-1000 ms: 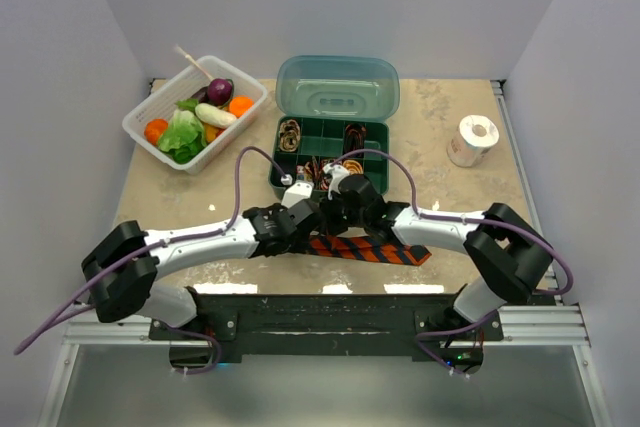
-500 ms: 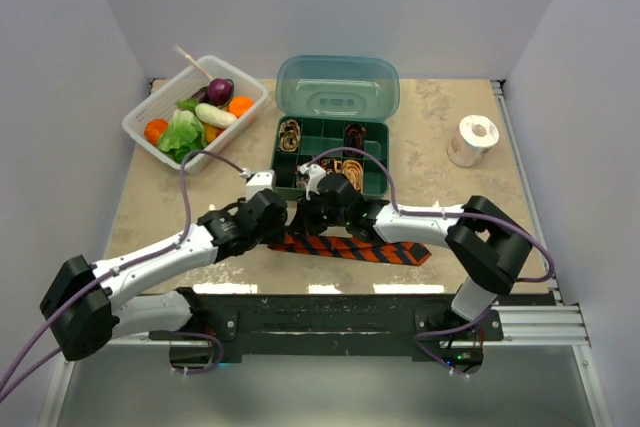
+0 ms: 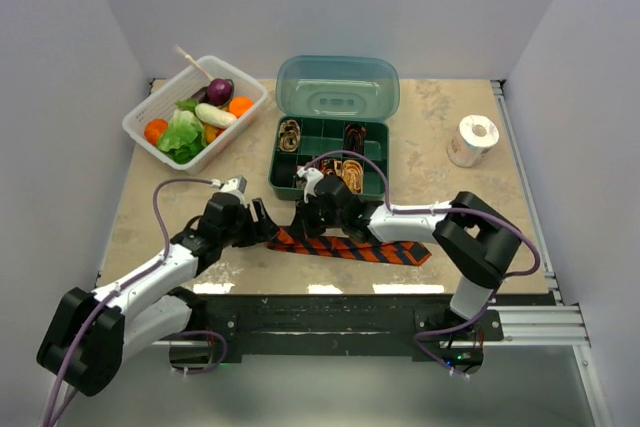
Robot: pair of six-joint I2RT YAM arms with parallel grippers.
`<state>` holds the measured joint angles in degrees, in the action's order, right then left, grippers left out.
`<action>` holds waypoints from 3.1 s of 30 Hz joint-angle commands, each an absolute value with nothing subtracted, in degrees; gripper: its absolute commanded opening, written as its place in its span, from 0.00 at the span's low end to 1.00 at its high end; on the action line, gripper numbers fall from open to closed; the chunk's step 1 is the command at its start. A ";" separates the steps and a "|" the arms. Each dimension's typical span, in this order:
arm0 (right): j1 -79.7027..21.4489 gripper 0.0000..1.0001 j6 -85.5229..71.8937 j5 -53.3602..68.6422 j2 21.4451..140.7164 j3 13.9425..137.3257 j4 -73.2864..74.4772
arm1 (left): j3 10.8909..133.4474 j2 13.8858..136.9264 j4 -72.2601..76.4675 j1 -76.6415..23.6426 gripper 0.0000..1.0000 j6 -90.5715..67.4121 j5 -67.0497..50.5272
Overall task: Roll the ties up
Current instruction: Roll the tie at the center of the board.
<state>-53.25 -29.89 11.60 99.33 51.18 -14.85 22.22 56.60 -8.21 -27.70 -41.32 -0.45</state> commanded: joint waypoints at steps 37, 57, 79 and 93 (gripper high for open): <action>-53.53 0.00 -30.50 9.32 98.18 48.87 -15.30 | 12.39 65.48 17.06 -23.20 0.37 -41.93 -23.12; -55.55 0.00 -24.87 9.93 95.62 45.44 -6.24 | 14.41 64.25 12.48 -23.20 0.37 -40.26 -21.97; -56.34 0.00 -25.49 6.86 103.01 50.27 -3.52 | 24.34 63.81 -7.10 -23.55 0.36 -34.45 -18.56; -56.25 0.00 -24.61 8.08 95.98 50.45 -1.40 | 31.37 66.80 -15.99 -28.64 0.33 -32.78 -7.30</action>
